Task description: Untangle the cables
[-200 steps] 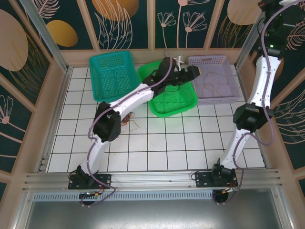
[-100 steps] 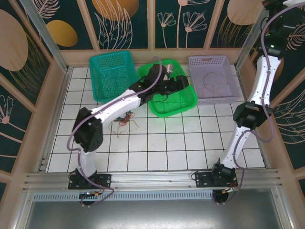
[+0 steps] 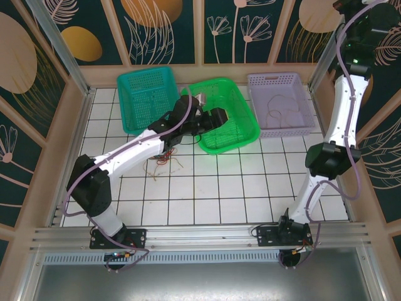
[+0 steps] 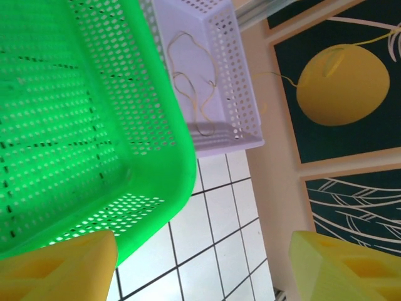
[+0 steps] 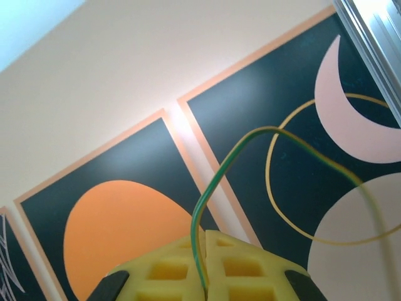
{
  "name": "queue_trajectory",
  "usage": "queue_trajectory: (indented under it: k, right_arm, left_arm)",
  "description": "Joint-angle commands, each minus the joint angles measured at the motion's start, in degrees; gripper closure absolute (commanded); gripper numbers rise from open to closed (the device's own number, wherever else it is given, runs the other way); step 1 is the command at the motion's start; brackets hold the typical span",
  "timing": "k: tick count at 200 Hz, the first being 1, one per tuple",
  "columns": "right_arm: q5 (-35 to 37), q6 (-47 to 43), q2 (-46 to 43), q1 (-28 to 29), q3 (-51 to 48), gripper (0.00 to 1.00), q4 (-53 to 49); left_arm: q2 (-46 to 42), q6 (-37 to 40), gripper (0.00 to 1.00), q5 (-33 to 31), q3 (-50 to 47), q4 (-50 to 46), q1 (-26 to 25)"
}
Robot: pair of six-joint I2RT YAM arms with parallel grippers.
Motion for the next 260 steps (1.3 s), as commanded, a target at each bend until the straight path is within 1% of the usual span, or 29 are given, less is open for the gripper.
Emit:
queue_trajectory:
  k: [1, 14, 43, 59, 85, 120, 139, 166, 177, 198, 216, 244, 260]
  right_arm:
    - [-0.5, -2.2, -5.2, 1.2, -4.6, 1.0, 4.3]
    - [0.2, -2.2, -6.4, 2.0, -5.1, 1.0, 6.5]
    - [0.7, -1.8, -1.2, 2.1, 9.6, 1.0, 0.4]
    - [0.1, -0.5, 0.2, 1.8, 11.8, 1.0, 0.3]
    - [-1.7, 1.0, -0.5, 1.6, 9.0, 1.0, 2.3]
    - [-4.0, 0.6, -0.8, 2.0, 5.0, 1.0, -0.7]
    - [-4.4, -1.7, -2.5, 2.9, -1.1, 1.0, -0.7]
    - [-3.3, -1.9, -7.1, 3.0, -13.9, 1.0, 5.0]
    - [-3.2, -1.4, -8.3, 3.1, -16.9, 1.0, 7.0]
    - [-3.4, -1.5, -8.4, 3.3, -17.4, 1.0, 6.8]
    - [-2.1, -2.4, -8.3, 3.6, -17.5, 1.0, 5.5]
    - [0.8, -4.8, -6.1, 3.4, -16.6, 1.0, -2.2]
    - [3.4, -6.2, -5.3, 3.4, -19.7, 1.0, -5.3]
  left_arm:
    - [-4.6, 0.3, 0.28, -3.6, -2.0, 0.6, -0.1]
    - [-6.1, 0.5, 0.28, -5.0, -3.1, -0.4, -0.1]
    - [-9.1, 0.2, 0.28, -6.8, -6.9, -0.9, -0.1]
    - [-10.5, -0.2, 0.28, -7.3, -8.9, -0.8, -0.1]
    - [-12.8, -0.4, 0.29, -8.4, -11.2, -1.5, -0.1]
    - [-15.1, -0.6, 0.29, -9.2, -13.2, -2.4, -0.1]
    - [-16.2, -0.8, 0.29, -9.5, -13.9, -2.8, -0.1]
    - [-17.8, -1.2, 0.29, -9.3, -15.2, -3.3, 0.0]
    - [-18.4, -1.5, 0.29, -9.2, -15.8, -3.6, 0.0]
    - [-19.2, -1.8, 0.29, -9.3, -16.7, -3.9, 0.0]
    - [-19.6, -2.1, 0.29, -9.4, -17.4, -3.8, 0.0]
    - [-19.5, -2.5, 0.29, -9.2, -17.4, -3.4, 0.0]
    - [-19.3, -2.6, 0.29, -9.1, -17.2, -3.0, 0.0]
